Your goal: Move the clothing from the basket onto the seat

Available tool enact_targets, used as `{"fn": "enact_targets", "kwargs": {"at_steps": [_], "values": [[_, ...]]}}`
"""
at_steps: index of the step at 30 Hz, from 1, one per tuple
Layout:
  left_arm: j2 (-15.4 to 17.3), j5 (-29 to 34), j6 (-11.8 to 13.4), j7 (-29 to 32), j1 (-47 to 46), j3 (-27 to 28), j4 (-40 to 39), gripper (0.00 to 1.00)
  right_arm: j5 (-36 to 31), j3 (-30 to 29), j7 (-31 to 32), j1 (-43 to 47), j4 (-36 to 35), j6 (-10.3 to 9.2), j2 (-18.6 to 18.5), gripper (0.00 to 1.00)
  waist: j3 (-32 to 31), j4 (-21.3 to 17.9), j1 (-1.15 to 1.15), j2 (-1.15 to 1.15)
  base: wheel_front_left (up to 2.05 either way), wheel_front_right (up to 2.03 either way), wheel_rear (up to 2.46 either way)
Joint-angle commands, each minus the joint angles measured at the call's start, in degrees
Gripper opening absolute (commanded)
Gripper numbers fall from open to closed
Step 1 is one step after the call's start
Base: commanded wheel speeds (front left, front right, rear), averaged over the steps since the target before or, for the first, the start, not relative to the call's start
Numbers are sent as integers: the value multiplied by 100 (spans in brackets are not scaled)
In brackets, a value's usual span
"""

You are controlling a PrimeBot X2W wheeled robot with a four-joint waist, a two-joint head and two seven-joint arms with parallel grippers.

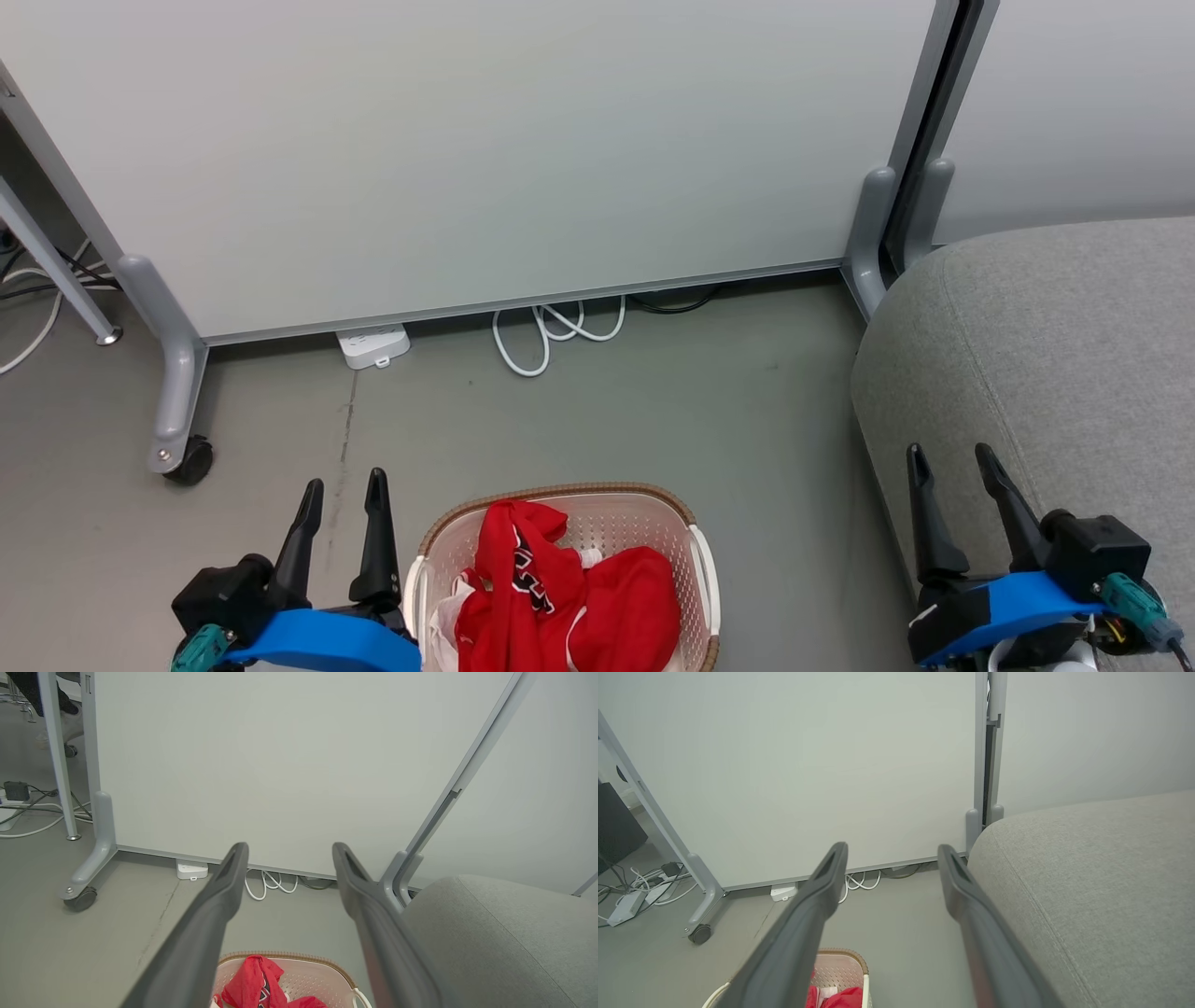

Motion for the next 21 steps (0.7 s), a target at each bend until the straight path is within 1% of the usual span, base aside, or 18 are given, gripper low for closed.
{"fn": "enact_targets", "kwargs": {"at_steps": [1,18,21], "values": [[38,117,17,-40,-107,-34,-20,100,-134,-13,-47,44,-45,-2,-30,100,-1,6,-1,0,0,0,0],[43,676,84,-219,-125,-134,88,100,-827,6,-191,30,5,-2,-34,100,-11,28,-1,0,0,0,0],[42,645,82,-211,-113,-110,90,100,-784,2,-198,25,25,-2,-34,100,-22,21,-1,0,0,0,0]]}}
